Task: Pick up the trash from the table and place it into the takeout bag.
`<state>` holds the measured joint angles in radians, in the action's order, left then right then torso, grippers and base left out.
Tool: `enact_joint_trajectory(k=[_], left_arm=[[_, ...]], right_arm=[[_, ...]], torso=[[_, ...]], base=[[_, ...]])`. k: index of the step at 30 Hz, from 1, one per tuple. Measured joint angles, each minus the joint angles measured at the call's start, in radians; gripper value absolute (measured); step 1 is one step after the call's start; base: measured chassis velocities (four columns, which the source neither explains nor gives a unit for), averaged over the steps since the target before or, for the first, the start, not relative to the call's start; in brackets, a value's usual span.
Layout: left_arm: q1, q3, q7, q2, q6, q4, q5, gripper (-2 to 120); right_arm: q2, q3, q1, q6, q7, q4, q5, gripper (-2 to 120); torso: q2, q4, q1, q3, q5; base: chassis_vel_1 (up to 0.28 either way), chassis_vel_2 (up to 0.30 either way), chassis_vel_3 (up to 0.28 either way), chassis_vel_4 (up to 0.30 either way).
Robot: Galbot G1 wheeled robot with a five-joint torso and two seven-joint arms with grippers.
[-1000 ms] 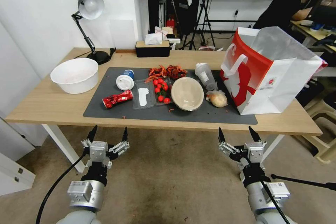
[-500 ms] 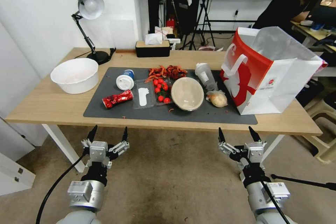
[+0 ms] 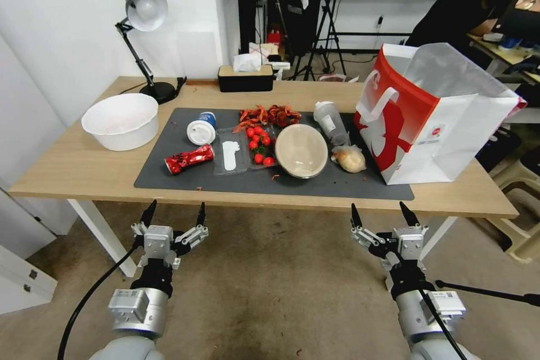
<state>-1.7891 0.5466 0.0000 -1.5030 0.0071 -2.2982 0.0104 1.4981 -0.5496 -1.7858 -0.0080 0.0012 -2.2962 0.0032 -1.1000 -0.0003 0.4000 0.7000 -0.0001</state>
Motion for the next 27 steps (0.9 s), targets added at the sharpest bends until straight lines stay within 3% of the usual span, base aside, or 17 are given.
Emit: enact_joint_trajectory(k=[3, 4, 5, 18, 27], left_arm=[[0.05, -0.019, 0.0, -0.016, 0.036, 0.02, 0.053, 100], [0.166, -0.065, -0.002, -0.054, 0.116, 0.062, 0.167, 100], [0.196, -0.078, -0.002, -0.064, 0.135, 0.074, 0.198, 100], [0.211, -0.081, -0.006, -0.067, 0.112, 0.098, 0.218, 100], [0.211, -0.078, -0.005, -0.059, 0.099, 0.103, 0.213, 100]], right_arm=[[-0.014, 0.003, 0.086, -0.049, 0.014, 0.033, 0.024, 100], [-0.031, 0.006, 0.196, -0.109, 0.031, 0.073, 0.054, 100], [-0.034, 0.008, 0.215, -0.115, 0.035, 0.083, 0.064, 100], [-0.056, 0.043, 0.245, -0.032, 0.042, 0.132, 0.202, 100], [-0.062, 0.153, 0.312, -0.01, 0.046, 0.191, 0.544, 100]], torso=[[0.0, 0.0009, 0.0, 0.0, 0.0004], [0.0, 0.0007, 0.0, 0.0, 0.0006], [0.0, -0.0001, 0.0, 0.0, -0.0003], [0.0, 0.0003, 0.0, 0.0, 0.0], [0.0, 0.0005, 0.0, 0.0, 0.0]], base=[[0.0, 0.0, 0.0, 0.0], [0.0, 0.0, 0.0, 0.0], [0.0, 0.0, 0.0, 0.0], [0.0, 0.0, 0.0, 0.0], [0.0, 0.0, 0.0, 0.0]])
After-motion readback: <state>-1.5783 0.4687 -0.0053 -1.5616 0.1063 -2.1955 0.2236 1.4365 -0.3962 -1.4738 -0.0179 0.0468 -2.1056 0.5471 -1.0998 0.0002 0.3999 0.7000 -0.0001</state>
